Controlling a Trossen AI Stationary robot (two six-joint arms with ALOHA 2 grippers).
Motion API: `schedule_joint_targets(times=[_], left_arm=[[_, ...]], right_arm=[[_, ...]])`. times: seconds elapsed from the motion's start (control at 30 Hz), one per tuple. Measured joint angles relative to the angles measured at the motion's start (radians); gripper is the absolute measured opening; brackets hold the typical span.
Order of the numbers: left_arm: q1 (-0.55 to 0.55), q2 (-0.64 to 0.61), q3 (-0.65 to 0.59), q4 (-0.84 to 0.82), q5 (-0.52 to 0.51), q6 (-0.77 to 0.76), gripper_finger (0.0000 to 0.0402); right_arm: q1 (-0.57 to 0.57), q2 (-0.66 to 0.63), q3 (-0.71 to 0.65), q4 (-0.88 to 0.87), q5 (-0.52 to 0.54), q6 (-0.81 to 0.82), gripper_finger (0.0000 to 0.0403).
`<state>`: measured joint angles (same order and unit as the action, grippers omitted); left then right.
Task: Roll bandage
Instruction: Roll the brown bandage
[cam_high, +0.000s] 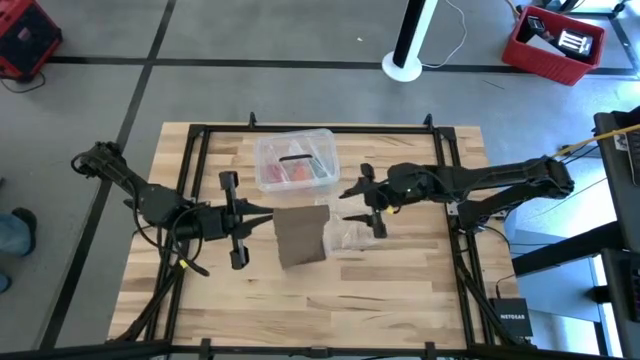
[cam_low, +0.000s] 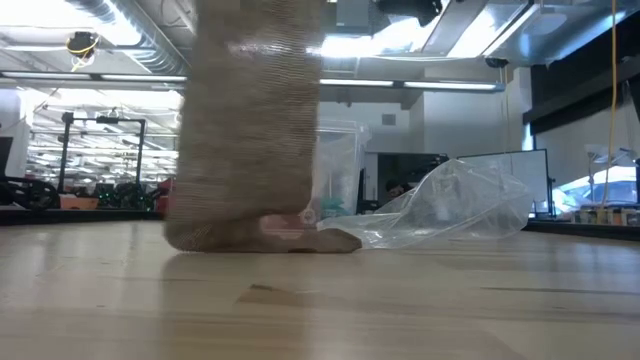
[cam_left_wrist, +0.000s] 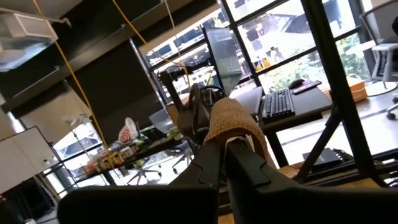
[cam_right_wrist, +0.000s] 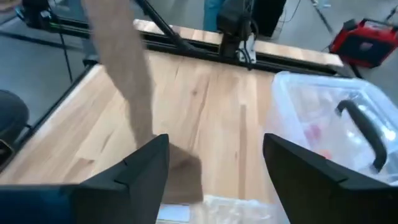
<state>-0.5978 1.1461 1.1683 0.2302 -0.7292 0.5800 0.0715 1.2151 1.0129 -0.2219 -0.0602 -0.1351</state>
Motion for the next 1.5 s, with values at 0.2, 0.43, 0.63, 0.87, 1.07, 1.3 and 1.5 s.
schedule_joint_targets(times=[0.2,0.43,0.63,0.87,1.07,1.3,1.5], left_arm=[[0.005,0.000,0.000,0.001,0.000,-0.004,0.0000],[0.005,0.000,0.000,0.013,0.000,-0.022,0.0000],[0.005,0.000,0.000,0.014,0.000,-0.022,0.0000],[0.005,0.000,0.000,0.014,0.000,-0.022,0.0000],[0.008,0.000,0.000,0.017,0.000,-0.023,0.0000],[0.008,0.001,0.000,0.017,0.000,-0.027,0.0000],[0.008,0.001,0.000,0.017,0.000,-0.028,0.0000]], right_arm=[[0.000,0.006,-0.148,0.209,-0.077,0.102,0.0261],[0.005,0.091,-0.284,0.707,-0.139,0.222,0.0262],[0.034,0.214,-0.261,0.858,-0.143,0.214,0.0262],[0.069,0.260,-0.243,0.931,-0.195,0.198,0.0262],[0.114,0.274,-0.240,0.948,-0.081,0.130,0.0262],[0.125,0.376,-0.239,1.129,-0.014,0.100,0.0262],[0.126,0.443,-0.174,1.186,-0.047,0.103,0.0262]])
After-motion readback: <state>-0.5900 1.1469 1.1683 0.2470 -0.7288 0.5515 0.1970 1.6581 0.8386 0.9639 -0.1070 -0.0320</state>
